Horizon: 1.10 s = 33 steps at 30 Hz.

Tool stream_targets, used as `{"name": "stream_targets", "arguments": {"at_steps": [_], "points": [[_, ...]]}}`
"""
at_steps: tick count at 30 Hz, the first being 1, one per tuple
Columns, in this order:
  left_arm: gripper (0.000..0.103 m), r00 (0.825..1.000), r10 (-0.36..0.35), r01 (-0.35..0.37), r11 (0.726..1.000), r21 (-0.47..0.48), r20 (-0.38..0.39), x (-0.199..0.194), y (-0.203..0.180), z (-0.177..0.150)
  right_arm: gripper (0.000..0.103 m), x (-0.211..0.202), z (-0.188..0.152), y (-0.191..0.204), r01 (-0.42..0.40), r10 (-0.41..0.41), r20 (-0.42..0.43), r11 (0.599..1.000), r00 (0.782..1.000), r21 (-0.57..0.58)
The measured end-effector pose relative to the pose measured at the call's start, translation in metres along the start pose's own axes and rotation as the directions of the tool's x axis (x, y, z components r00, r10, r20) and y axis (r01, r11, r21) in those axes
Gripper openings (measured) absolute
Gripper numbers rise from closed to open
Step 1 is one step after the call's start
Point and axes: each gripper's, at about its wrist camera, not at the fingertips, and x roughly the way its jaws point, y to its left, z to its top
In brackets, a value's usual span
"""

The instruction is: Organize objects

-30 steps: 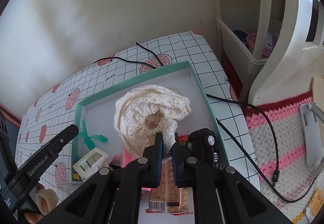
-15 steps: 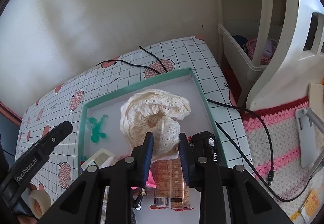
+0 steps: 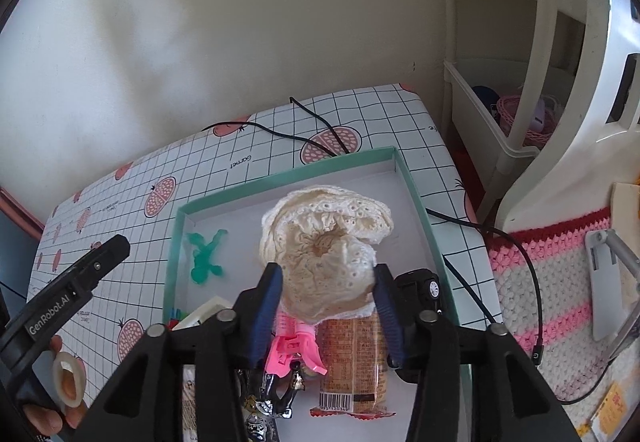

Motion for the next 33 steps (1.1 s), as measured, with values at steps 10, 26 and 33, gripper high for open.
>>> {"name": "stream_targets", "arguments": {"at_steps": [10,26,33], "points": [[0.094,0.994,0.105,-0.106,0.994,-0.025,-0.018,0.011,0.019,-0.004,0.083,0.002,-0.001,0.006,-0.003,0.004,0.018,1.0,1.0,-0.023],[0.103,0.989,0.145,-0.144,0.987,-0.064,0.011,-0.005,0.041,-0.003,0.103,0.001,-0.003,0.02,0.008,-0.006,0.026,0.999,1.0,-0.049],[0.103,0.993,0.116,-0.113,0.988,-0.102,0.028,-0.024,0.052,-0.003,0.103,-0.01,-0.01,0.031,0.006,-0.005,0.02,0.998,1.0,-0.057]]}}
